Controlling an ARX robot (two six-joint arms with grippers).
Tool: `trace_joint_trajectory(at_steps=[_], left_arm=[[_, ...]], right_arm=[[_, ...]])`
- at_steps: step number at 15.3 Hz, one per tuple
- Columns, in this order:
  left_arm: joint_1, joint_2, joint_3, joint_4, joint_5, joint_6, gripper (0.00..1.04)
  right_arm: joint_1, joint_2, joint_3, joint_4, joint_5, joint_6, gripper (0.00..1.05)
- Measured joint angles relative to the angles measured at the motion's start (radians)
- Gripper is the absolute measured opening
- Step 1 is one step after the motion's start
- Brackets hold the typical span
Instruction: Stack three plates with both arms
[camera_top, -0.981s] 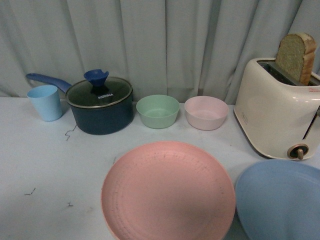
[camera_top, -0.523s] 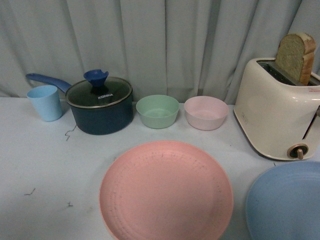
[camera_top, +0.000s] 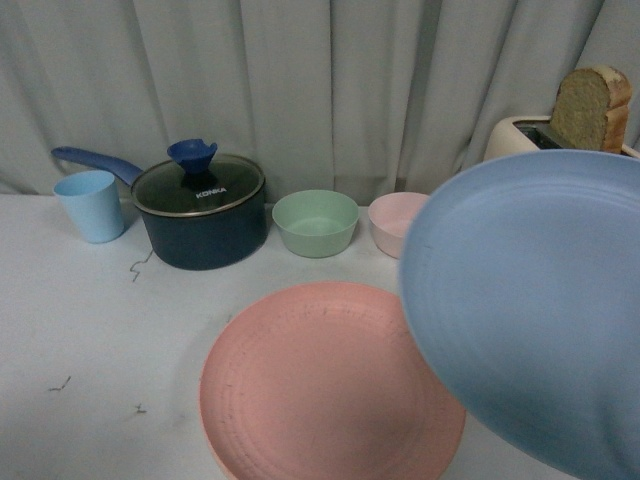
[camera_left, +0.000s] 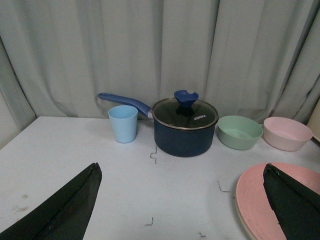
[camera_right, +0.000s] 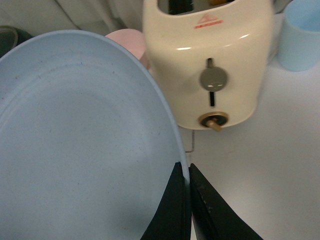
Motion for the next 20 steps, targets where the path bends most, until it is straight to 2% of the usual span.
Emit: trace_joint_trajectory(at_steps=[3, 6, 20], left_arm=[[0.0, 0.0, 0.0, 0.0, 0.0, 0.0, 0.98], [0.0, 0.0, 0.0, 0.0, 0.0, 0.0, 0.98], [0.0, 0.0, 0.0, 0.0, 0.0, 0.0, 0.98]], right_arm=[[0.188, 0.22, 0.097, 0.051, 0.113, 0.132, 0.03], [0.309, 0.372, 0.178, 0.066, 0.184, 0.213, 0.03], [0.424, 0.572, 0.273, 0.024, 0.213, 0.355, 0.03]])
